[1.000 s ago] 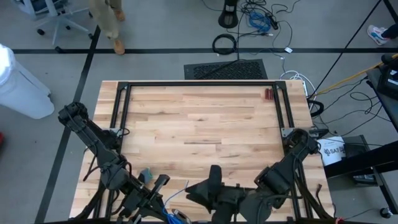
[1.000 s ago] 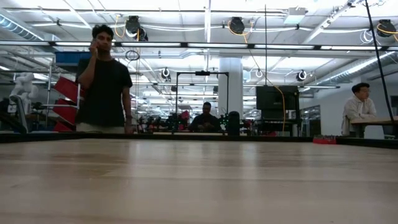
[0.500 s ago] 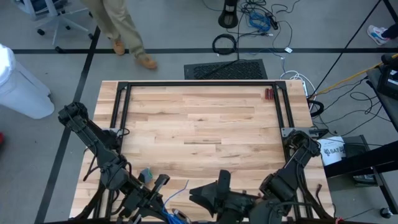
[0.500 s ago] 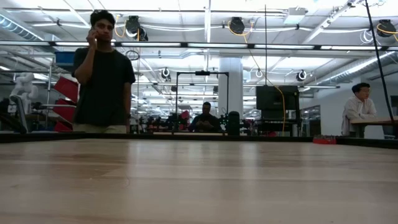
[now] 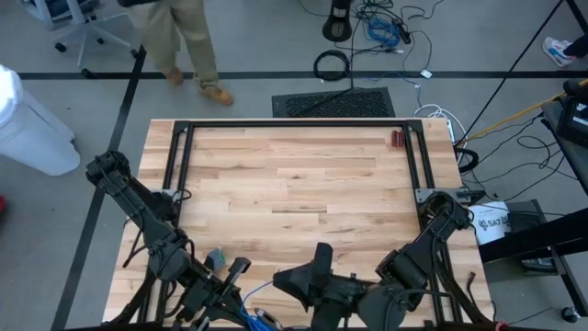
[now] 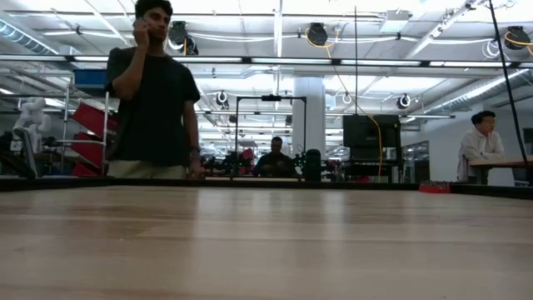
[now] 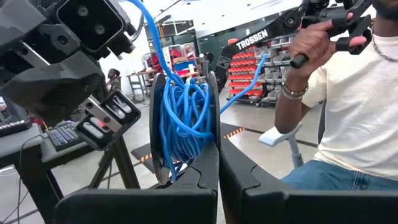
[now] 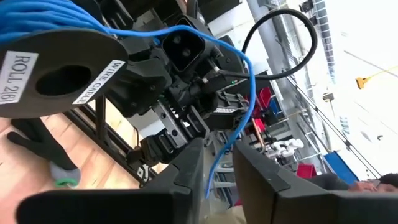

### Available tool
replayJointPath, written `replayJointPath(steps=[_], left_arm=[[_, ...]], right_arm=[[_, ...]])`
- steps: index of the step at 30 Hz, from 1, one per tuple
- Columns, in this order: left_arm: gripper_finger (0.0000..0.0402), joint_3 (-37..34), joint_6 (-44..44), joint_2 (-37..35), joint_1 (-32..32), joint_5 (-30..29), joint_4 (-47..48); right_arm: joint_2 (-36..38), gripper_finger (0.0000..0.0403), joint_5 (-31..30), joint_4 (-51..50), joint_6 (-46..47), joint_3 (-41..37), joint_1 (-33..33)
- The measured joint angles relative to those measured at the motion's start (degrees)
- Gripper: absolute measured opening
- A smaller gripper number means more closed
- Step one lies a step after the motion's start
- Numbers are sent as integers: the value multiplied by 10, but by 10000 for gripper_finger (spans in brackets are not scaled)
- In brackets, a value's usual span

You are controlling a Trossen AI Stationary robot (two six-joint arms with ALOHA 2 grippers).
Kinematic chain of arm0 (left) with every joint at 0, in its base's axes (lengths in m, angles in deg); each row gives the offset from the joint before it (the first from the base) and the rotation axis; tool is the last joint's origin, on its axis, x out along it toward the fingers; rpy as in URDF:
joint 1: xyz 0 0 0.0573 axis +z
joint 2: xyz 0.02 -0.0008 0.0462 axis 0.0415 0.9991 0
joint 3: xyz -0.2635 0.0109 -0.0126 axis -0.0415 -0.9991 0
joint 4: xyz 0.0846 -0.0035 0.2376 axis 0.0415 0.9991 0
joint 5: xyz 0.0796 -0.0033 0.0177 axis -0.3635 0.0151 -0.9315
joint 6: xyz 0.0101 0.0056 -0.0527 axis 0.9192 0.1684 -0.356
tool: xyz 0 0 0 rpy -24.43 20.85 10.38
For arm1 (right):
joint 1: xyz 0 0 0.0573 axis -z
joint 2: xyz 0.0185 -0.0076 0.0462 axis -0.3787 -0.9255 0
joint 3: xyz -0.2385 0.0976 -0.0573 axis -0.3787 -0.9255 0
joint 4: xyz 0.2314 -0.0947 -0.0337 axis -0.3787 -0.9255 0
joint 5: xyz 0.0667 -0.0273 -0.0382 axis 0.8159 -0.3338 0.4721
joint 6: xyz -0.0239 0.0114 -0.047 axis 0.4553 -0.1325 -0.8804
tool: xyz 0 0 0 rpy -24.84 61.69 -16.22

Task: Coil cords
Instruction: Coil the blue wire onto the black spool

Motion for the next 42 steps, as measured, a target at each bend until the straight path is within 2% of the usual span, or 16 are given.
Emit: replayJointPath(steps=[17,24,33,42], left_arm=[[0,0,0,0,0,0,0],[0,0,0,0,0,0,0],[0,0,8,0,0,0,0],[0,-1,79,0,-3,0,-39]], right_arm=[[0,2,4,2,1,0,15],[0,1,54,-10,26,0,32],[0,0,183,-104,160,0,72],[-10,0,240,-149,239,0,74]])
